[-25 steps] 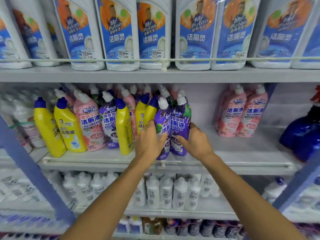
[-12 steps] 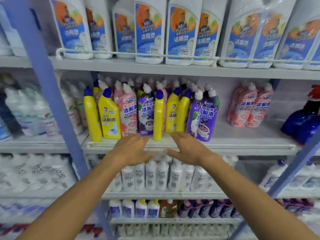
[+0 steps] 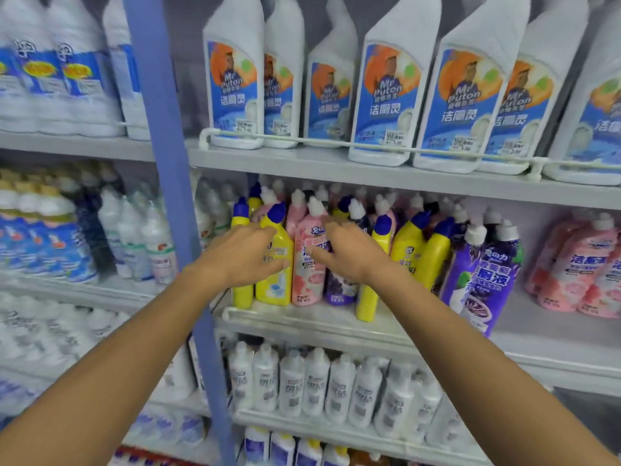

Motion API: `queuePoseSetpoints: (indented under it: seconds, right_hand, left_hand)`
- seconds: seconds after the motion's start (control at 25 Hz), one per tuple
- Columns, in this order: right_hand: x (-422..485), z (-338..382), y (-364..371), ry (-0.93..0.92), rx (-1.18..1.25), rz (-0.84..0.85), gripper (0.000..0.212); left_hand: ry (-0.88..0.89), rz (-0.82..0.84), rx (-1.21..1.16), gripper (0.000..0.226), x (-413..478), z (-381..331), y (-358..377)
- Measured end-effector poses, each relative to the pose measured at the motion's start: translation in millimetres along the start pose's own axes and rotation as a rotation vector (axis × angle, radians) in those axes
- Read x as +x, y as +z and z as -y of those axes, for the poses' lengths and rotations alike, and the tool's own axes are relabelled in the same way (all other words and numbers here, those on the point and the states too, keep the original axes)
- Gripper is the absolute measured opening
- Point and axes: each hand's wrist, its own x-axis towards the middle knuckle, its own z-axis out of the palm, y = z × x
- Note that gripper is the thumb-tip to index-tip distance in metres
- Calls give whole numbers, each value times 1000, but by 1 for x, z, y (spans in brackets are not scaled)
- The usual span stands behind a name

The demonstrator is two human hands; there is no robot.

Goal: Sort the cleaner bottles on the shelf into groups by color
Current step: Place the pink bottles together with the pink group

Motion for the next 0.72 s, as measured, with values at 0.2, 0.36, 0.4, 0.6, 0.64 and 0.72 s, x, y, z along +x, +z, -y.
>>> queuePoseSetpoints:
  seconds: [0.2,0.36,0.4,0.6,0.64,0.72]
  right_hand:
    - [51,-15,-9,-17,27,-7,53]
    - [73,-21,-1,31,59,-6,24]
    - [76,-22,2,41,78,-19,25]
    - [77,-29,2,35,114,-86,36]
    - [76,-31,2,29,121,-93,37]
    - [74,-32,2,31,104,-103,38]
  left_hand:
    - [7,-67,27,71,62,7,-25]
    - [-15,-53,-132,46,100,7,-22]
    - [-32,-49,-150,44,108,6,-21]
    - [-32,76,-262,41,136,3,-26]
    - [2,88,-306,40,138,6,-26]
    - [54,96,-362,41,138,14,-25]
